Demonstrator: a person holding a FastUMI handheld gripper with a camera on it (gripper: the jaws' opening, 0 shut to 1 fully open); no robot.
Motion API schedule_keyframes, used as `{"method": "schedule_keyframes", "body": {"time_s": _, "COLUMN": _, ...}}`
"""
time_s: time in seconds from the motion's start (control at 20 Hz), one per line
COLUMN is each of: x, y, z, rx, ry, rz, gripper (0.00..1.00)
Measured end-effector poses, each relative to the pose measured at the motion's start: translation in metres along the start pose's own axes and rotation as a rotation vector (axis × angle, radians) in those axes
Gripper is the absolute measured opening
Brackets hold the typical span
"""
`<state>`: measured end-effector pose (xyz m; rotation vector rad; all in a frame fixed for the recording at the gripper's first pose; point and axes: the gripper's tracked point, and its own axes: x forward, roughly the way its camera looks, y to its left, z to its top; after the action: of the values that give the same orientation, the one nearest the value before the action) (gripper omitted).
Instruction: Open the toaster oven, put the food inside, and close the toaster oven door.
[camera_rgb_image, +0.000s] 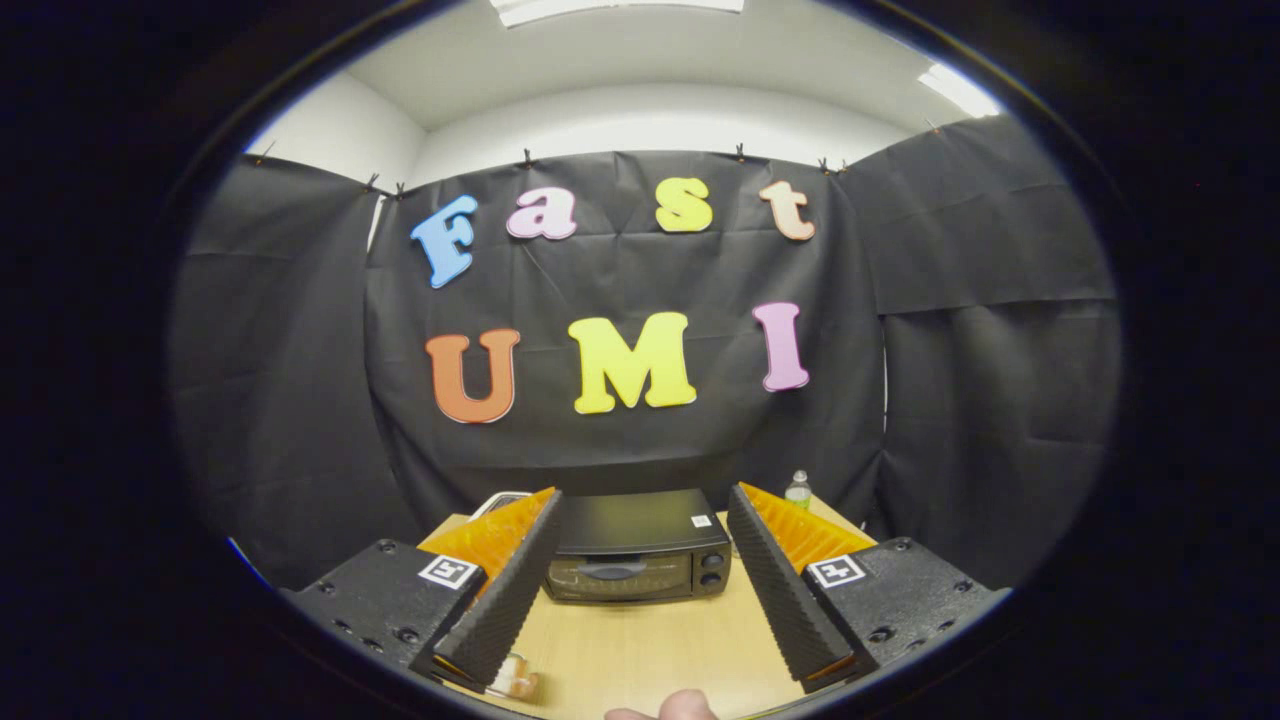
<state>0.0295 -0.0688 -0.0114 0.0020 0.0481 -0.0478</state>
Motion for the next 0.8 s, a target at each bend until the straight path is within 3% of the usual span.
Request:
{"method": "schedule_keyframes", "body": {"time_s": 0.4, "x": 0.069, "y": -0.008, "z": -0.049, "rx": 0.000, "ry": 0.079, "rz": 0.040, "gripper": 1.00}}
{"method": "schedule_keyframes", "body": {"time_s": 0.8, "x": 0.182, "y": 0.001, "z": -0.132, "rx": -0.030, "ry": 0.167, "rz": 0.081, "gripper": 1.00}}
